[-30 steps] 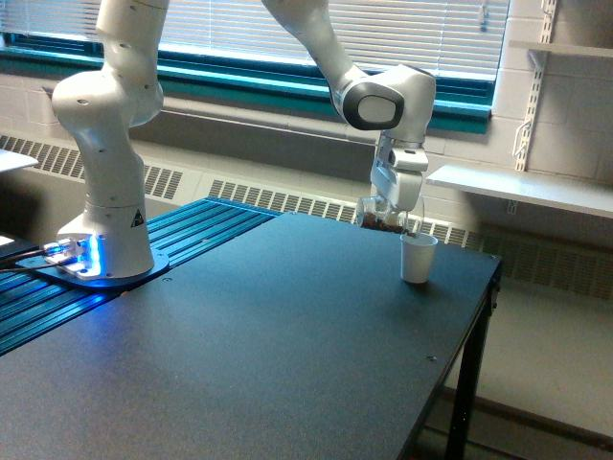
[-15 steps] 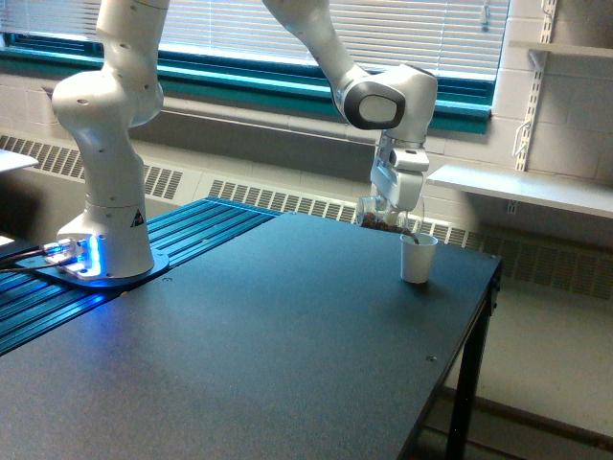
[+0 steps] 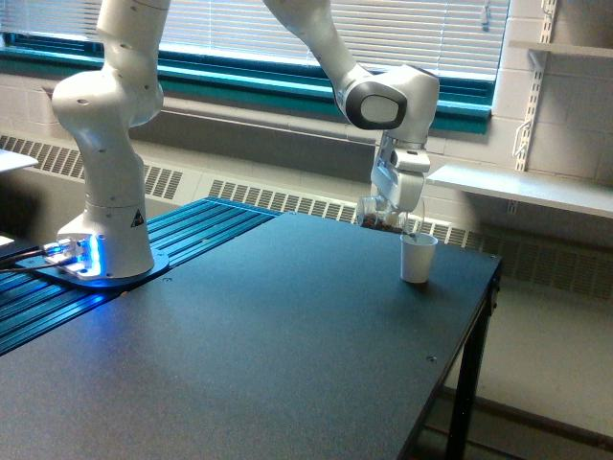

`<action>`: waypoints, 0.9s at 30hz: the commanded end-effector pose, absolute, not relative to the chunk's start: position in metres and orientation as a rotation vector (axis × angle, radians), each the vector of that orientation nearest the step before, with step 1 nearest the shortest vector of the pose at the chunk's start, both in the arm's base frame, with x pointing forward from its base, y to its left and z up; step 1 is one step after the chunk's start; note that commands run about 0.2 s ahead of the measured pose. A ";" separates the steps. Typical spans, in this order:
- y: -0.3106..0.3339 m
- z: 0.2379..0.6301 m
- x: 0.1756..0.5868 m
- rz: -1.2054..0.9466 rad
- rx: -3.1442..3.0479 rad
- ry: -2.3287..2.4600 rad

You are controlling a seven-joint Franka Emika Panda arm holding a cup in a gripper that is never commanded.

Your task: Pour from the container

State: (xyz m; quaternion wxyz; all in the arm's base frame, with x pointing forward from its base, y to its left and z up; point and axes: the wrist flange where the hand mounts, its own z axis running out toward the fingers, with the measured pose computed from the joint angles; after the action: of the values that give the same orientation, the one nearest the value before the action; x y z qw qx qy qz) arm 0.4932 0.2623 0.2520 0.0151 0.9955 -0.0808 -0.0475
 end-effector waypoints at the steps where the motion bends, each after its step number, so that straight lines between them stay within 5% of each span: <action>1: 0.262 0.255 0.497 -0.156 3.103 -0.242; 27: 0.262 0.254 0.497 -0.219 3.083 -0.219</action>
State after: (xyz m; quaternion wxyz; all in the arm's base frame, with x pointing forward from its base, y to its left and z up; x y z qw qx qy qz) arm 0.4975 0.2593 0.2523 0.0227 0.9945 -0.0796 -0.0647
